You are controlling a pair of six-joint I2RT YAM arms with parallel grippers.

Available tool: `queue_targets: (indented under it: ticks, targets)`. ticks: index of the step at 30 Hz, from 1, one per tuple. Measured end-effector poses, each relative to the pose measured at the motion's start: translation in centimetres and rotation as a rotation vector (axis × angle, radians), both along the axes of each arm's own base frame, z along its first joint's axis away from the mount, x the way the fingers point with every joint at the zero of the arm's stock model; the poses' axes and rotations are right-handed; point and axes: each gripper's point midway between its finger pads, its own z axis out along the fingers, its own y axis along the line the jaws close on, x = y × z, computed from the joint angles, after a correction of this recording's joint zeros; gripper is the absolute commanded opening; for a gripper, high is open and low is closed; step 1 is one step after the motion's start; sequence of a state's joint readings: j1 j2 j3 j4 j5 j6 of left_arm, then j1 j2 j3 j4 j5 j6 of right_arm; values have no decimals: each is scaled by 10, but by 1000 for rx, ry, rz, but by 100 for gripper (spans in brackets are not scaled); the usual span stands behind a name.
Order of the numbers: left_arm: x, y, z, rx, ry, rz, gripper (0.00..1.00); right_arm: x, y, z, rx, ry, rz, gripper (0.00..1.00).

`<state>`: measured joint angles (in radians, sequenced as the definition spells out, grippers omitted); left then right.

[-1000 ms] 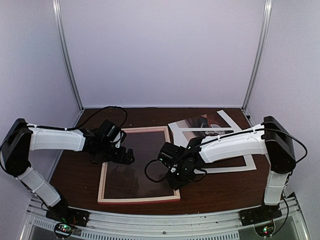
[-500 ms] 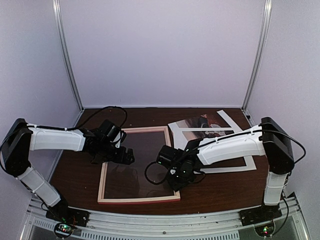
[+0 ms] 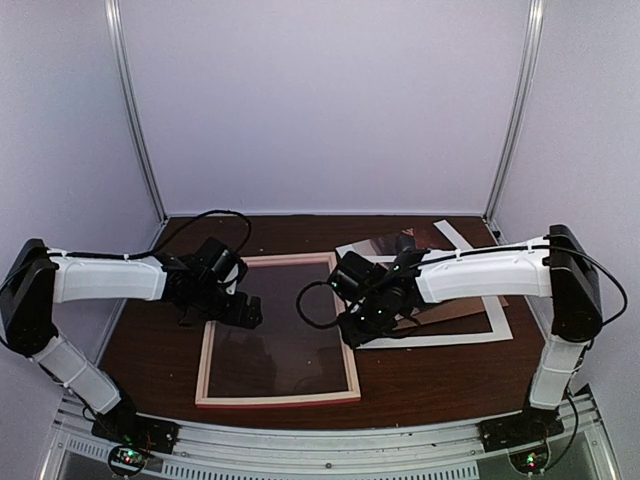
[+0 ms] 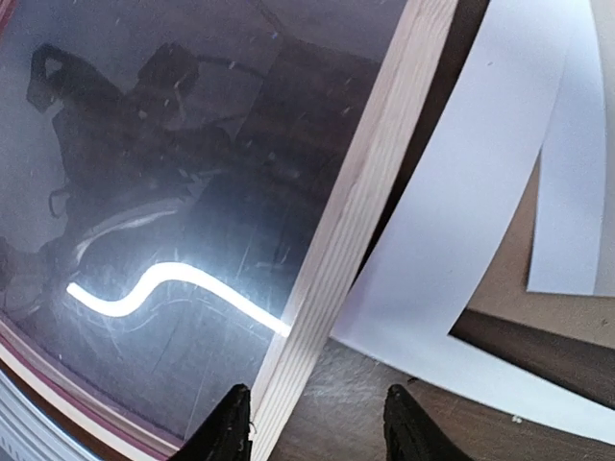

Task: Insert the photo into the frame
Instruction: Press the glass panel against the frame body, then adjust the frame body at the center of the board.

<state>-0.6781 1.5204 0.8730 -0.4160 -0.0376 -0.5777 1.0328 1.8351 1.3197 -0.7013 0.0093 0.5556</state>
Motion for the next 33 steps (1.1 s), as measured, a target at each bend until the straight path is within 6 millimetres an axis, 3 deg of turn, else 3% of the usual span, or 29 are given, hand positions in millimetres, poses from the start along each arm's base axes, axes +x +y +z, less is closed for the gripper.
queue_targets:
  ticks: [8, 14, 18, 25, 33]
  targets:
    - [15, 20, 27, 143, -74, 17, 98, 49, -22, 14, 37, -64, -98, 50]
    - [29, 51, 43, 264, -97, 56, 98, 67, -49, 28, 50, -107, -147, 52]
    - [34, 76, 34, 325, -52, 94, 98, 78, -72, 29, 43, -113, -187, 53]
    - [35, 104, -1, 398, 73, 114, 96, 96, -107, 18, 19, -100, -251, 53]
    - [34, 114, -20, 455, 124, 113, 94, 93, -108, 12, 23, -84, -241, 53]
